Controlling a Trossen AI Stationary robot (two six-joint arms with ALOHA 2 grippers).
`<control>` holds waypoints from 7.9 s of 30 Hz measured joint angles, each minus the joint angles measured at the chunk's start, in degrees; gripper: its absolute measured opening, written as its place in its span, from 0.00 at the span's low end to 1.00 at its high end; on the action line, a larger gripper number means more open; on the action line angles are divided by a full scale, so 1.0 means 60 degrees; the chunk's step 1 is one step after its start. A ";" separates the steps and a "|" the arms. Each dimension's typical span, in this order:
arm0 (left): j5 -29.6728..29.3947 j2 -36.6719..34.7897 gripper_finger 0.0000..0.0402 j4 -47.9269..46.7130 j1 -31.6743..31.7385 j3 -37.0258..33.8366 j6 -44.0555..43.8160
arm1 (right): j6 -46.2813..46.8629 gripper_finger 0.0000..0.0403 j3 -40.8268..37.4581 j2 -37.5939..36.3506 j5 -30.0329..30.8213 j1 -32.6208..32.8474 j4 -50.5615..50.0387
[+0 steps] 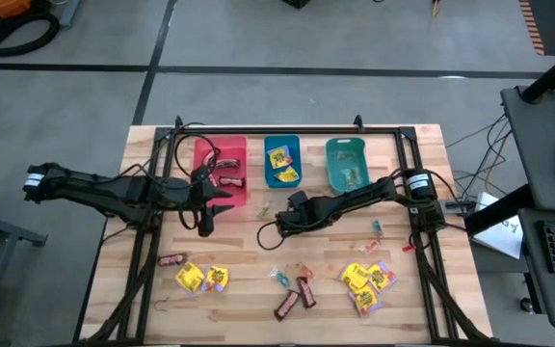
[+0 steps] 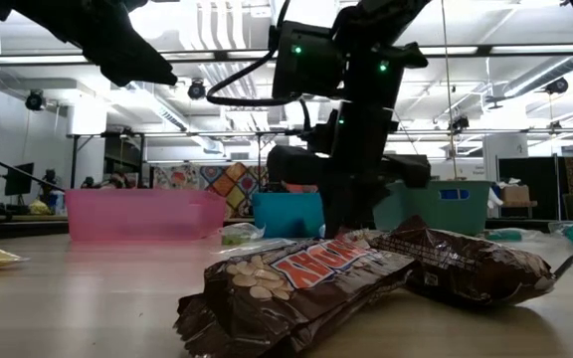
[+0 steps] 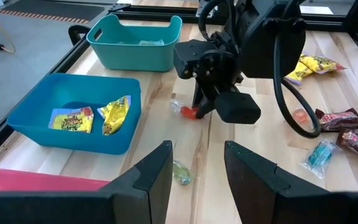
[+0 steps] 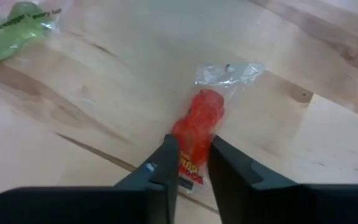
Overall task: Sort candy
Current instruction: Put the orange gummy candy into the green bin, then put the green gummy candy into the green bin
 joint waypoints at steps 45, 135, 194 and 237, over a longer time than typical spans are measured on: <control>0.0001 0.2771 0.32 0.1876 -0.0114 0.0055 -0.2603 | -0.6563 0.04 -0.1222 -0.3963 0.1089 -0.4624 -0.3518; -0.1377 0.9458 0.00 0.0742 -0.0375 0.3803 -0.3125 | -0.6354 0.27 -0.3104 -0.7344 0.0500 -0.1058 -0.0541; 0.0423 0.8042 0.00 0.9890 -0.0780 0.2109 0.0674 | -1.0904 0.26 -0.6706 -0.7246 -0.0042 0.1978 0.9913; 0.0853 0.5978 0.21 0.0911 -0.0803 0.2102 -0.2542 | -0.4527 0.02 -0.6429 -0.7304 0.3245 -0.2259 0.1685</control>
